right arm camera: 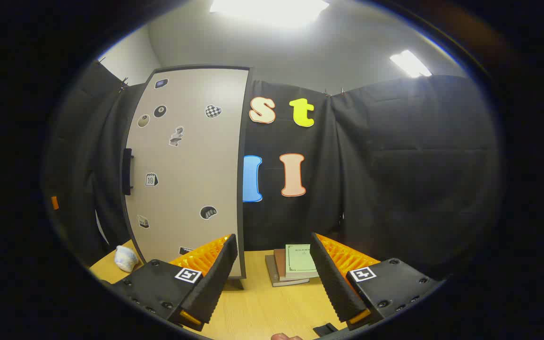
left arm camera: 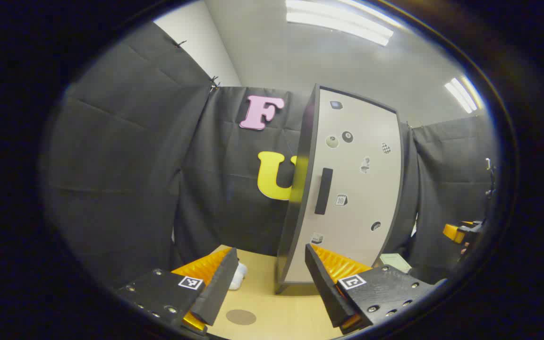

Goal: Open the cabinet door with the right hand, grasp the bottle in the cabinet with the left hand and place it on the coaster, then close the cabinet door with the right hand.

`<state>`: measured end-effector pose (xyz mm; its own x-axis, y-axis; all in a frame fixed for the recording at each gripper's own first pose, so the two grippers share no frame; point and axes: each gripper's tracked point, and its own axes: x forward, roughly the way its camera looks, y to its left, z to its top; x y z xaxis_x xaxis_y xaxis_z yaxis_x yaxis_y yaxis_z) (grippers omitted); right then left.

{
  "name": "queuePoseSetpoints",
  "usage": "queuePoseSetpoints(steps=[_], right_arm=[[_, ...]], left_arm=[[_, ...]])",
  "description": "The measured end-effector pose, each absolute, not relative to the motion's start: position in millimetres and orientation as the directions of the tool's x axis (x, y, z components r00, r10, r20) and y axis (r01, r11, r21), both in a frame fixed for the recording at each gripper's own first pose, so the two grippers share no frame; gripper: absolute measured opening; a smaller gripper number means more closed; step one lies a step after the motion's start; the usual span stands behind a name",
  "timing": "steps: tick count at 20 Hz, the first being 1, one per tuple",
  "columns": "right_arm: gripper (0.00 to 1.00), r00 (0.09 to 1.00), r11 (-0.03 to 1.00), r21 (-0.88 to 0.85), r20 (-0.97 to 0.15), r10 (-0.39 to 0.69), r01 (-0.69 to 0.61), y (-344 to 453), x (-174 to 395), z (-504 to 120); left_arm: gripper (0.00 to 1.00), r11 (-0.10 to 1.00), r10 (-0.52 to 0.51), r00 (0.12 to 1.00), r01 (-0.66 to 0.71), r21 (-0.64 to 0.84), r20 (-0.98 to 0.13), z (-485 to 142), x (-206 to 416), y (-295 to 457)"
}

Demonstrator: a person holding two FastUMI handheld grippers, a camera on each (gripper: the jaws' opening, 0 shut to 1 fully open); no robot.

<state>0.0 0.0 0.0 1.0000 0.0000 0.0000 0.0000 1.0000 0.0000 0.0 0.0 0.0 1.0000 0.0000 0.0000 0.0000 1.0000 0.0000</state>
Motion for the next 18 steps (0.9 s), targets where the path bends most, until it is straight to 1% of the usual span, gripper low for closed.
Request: queuePoseSetpoints(steps=[3, 4, 5, 6, 7, 8, 11, 16, 18], right_arm=[[0.98, 1.000, 0.999, -0.013, -0.009, 0.029, -0.029, 10, 1, -5], [0.98, 0.999, 0.999, -0.014, -0.015, 0.038, -0.038, 13, 3, -6], [0.98, 0.999, 0.999, -0.011, -0.019, 0.048, -0.048, 17, 4, -8], [0.98, 0.998, 0.998, -0.007, -0.021, 0.058, -0.058, 20, 4, -8], [0.98, 0.997, 0.997, -0.002, -0.022, 0.073, -0.073, 24, 5, -9], [0.98, 0.996, 0.996, -0.001, -0.023, 0.088, -0.088, 28, 6, -8], [0.98, 0.993, 0.994, -0.008, -0.030, 0.113, -0.113, 35, 5, -12], [0.98, 0.988, 0.989, -0.003, -0.042, 0.148, -0.148, 48, 10, -8], [0.98, 0.984, 0.985, 0.000, -0.035, 0.175, -0.175, 60, 9, -3]], left_arm=[[0.88, 1.000, 0.014, 1.000, -0.014, 0.005, -0.005, -4, -9, 0], [0.86, 1.000, 0.019, 1.000, -0.019, 0.009, -0.011, -8, -11, 0], [0.88, 1.000, 0.022, 1.000, -0.022, 0.016, -0.016, -8, -13, 0], [0.86, 0.999, 0.024, 1.000, -0.024, 0.026, -0.017, -8, -16, -1], [0.88, 0.999, 0.026, 1.000, -0.025, 0.038, -0.016, -7, -17, -1], [0.86, 0.998, 0.027, 0.999, -0.026, 0.054, -0.017, -7, -17, -1], [0.88, 0.993, 0.057, 0.998, -0.055, 0.101, -0.013, -9, -17, 4], [0.87, 0.995, 0.044, 0.999, -0.043, 0.086, -0.011, -13, -16, 0], [0.87, 0.995, 0.055, 0.998, -0.053, 0.085, -0.020, -18, -17, 2]])
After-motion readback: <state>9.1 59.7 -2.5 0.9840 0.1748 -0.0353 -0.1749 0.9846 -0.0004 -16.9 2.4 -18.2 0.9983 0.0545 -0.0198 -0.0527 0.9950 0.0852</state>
